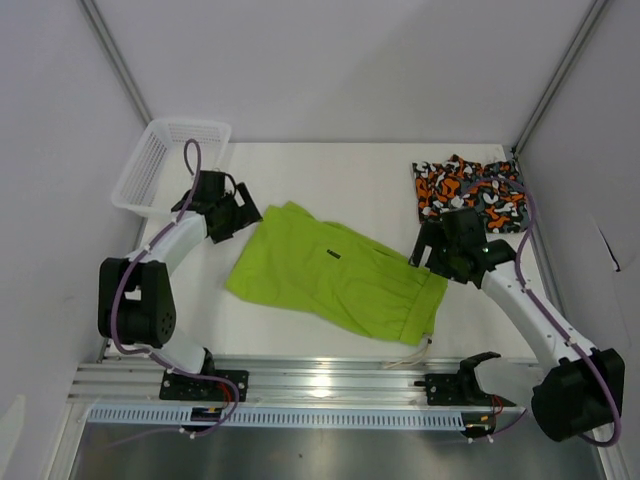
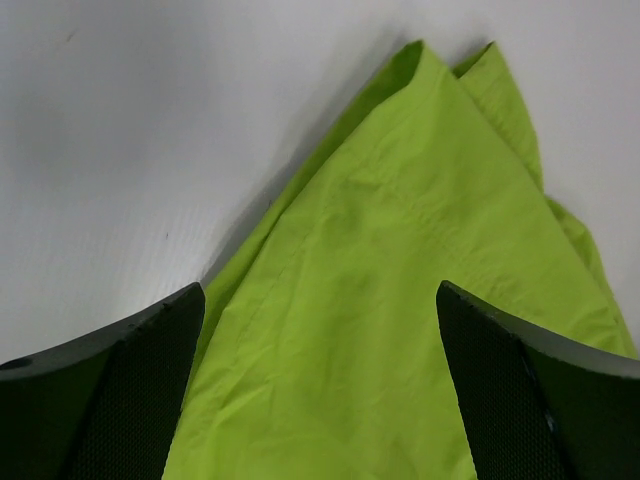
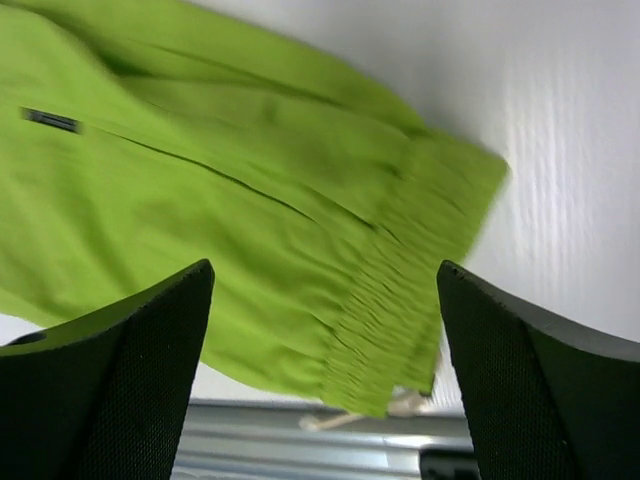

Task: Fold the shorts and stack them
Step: Fold the shorts

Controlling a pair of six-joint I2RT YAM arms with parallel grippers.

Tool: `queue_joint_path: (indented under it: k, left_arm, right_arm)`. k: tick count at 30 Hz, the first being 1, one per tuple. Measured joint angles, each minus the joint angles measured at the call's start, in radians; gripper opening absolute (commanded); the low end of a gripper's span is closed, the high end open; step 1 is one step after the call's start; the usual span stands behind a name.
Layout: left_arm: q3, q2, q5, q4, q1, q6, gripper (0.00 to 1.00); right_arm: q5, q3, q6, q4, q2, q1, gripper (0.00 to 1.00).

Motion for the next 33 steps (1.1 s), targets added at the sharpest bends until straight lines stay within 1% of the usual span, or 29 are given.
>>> queue_joint_path:
  k: [2, 4, 5, 10, 13, 17, 21, 26, 28, 29, 30, 31, 32, 33]
  left_arm:
    - [-0.034, -0.024, -0.014, -0.018, -0.003, -0.018, 0.99]
    - [-0.072, -0.058, -0.027, -0.024, -0.013, -0.041, 0.99]
    - [-0.090, -0.074, -0.028, -0.026, -0.018, -0.047, 0.99]
    - [-0.184, -0.176, -0.031, -0.024, -0.053, -0.077, 0.99]
    - [-0.210, -0.226, -0.032, -0.024, -0.066, -0.084, 0.99]
    - [-0.224, -0.270, -0.033, -0.023, -0.069, -0.084, 0.99]
    - [-0.236, -0.284, -0.034, -0.023, -0.071, -0.084, 0.99]
    - [-0.270, -0.298, -0.034, -0.023, -0.071, -0.084, 0.99]
    - [-0.278, -0.306, -0.034, -0.023, -0.071, -0.084, 0.99]
    - [-0.280, -0.309, -0.034, -0.024, -0.071, -0.084, 0.99]
    - [-0.281, -0.312, -0.034, -0.024, -0.071, -0.084, 0.99]
    - [-0.283, -0.318, -0.034, -0.024, -0.071, -0.084, 0.99]
    - [-0.289, -0.326, -0.034, -0.023, -0.071, -0.084, 0.99]
    - [-0.294, -0.333, -0.034, -0.023, -0.071, -0.084, 0.99]
  right_arm:
    - [0.034, -0.060, 0.034, -0.050, -0.047, -0.002, 0.95]
    - [0.068, -0.105, 0.071, -0.088, -0.073, 0.003, 1.00]
    - [0.089, -0.115, 0.090, -0.113, -0.077, 0.015, 1.00]
    - [0.183, -0.117, 0.185, -0.172, -0.076, 0.132, 0.99]
    - [0.212, -0.138, 0.233, -0.166, -0.071, 0.167, 0.99]
    - [0.222, -0.212, 0.286, -0.140, -0.035, 0.190, 1.00]
    - [0.226, -0.270, 0.321, -0.112, 0.013, 0.208, 0.99]
    - [0.233, -0.279, 0.355, -0.059, 0.096, 0.259, 0.99]
    - [0.235, -0.279, 0.366, -0.040, 0.124, 0.280, 0.93]
    - [0.236, -0.279, 0.374, -0.029, 0.136, 0.291, 0.84]
    - [0.237, -0.279, 0.379, -0.020, 0.142, 0.299, 0.78]
    - [0.236, -0.279, 0.385, -0.011, 0.143, 0.306, 0.68]
    - [0.236, -0.280, 0.391, 0.001, 0.145, 0.312, 0.65]
    - [0.235, -0.282, 0.399, 0.014, 0.145, 0.317, 0.58]
